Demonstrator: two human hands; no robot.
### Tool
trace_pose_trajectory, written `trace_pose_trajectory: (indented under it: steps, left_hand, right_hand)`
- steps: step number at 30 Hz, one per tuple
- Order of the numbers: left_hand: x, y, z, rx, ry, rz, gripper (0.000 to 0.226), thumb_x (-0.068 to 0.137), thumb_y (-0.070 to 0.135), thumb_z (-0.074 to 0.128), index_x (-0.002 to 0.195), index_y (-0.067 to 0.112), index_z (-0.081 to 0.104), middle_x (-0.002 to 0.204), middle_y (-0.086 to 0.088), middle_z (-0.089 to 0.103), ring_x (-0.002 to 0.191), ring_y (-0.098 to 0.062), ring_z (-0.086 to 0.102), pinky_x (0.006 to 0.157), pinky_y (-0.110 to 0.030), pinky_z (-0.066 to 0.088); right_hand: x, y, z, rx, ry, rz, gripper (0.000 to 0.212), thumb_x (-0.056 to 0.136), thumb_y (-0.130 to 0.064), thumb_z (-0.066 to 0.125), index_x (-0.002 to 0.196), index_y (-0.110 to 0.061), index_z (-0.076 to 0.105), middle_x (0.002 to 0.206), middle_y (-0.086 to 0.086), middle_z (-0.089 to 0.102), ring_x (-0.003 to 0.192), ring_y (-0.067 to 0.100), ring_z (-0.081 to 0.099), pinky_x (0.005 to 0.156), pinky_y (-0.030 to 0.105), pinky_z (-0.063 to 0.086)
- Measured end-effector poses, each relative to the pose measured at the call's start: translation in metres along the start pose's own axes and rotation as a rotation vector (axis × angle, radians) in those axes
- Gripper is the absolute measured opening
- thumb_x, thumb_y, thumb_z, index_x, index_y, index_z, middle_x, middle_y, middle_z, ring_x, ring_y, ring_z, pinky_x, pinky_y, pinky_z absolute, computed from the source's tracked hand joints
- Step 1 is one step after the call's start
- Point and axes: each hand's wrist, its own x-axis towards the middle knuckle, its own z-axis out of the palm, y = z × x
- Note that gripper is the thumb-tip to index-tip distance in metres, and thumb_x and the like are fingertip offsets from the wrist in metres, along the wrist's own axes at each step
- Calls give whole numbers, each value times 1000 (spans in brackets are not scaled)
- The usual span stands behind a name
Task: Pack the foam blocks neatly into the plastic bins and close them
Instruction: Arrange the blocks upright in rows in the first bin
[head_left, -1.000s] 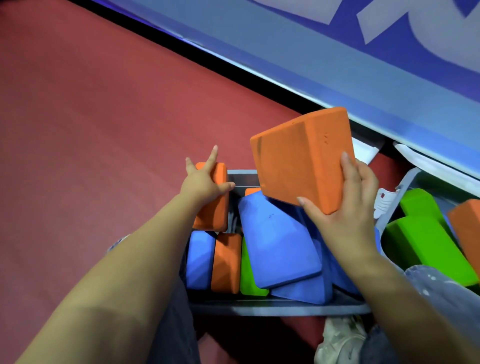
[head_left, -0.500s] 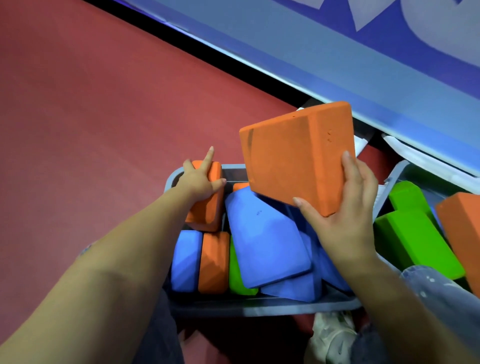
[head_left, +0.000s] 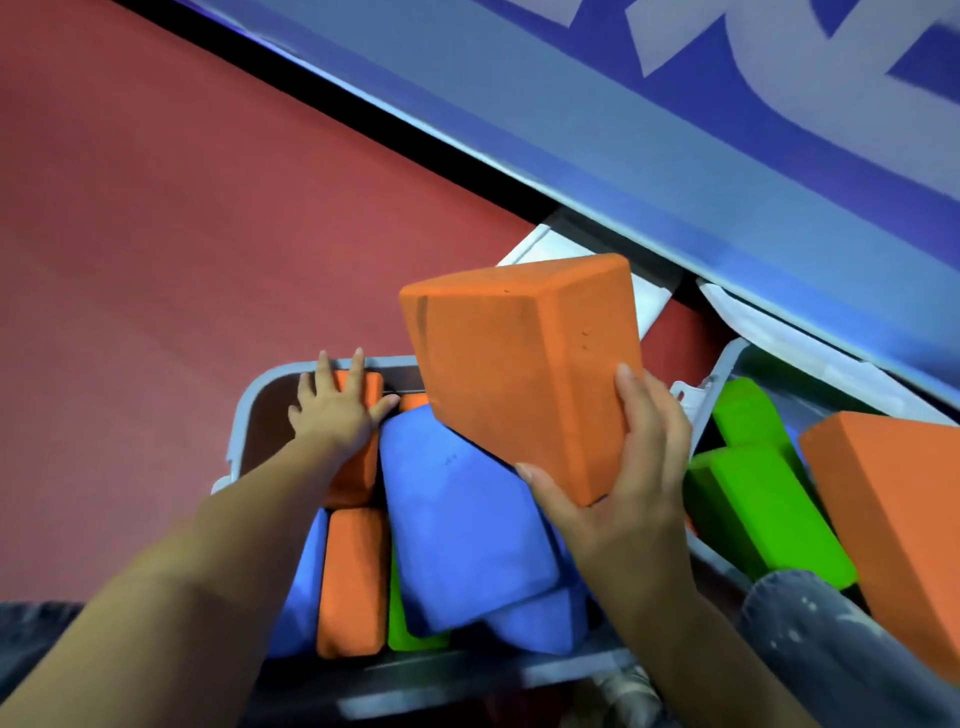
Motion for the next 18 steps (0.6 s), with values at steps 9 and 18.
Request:
trace_pose_trajectory:
  steps: [9,18]
  left_hand:
    - [-41,-28,-14,455,-144,253,69,96,61,16,152,29,-11,158,0,-23,147,-23,-16,118,-51,0]
    - [-55,-40,-22,468,-411,190,79,93,62,36,144,46,-23,149,16,-38,147,-23,-16,116,-57,-1]
  right_hand:
    - [10,-14,-3,1,-70,13,89,74,-37,76,143,-27,21,144,11,27,134,19,30,109,16,22]
    - [5,-9,-13,-15,-119,39,92,73,-34,79,143,-30,19,147,10,25,136,20,29,107,15,20]
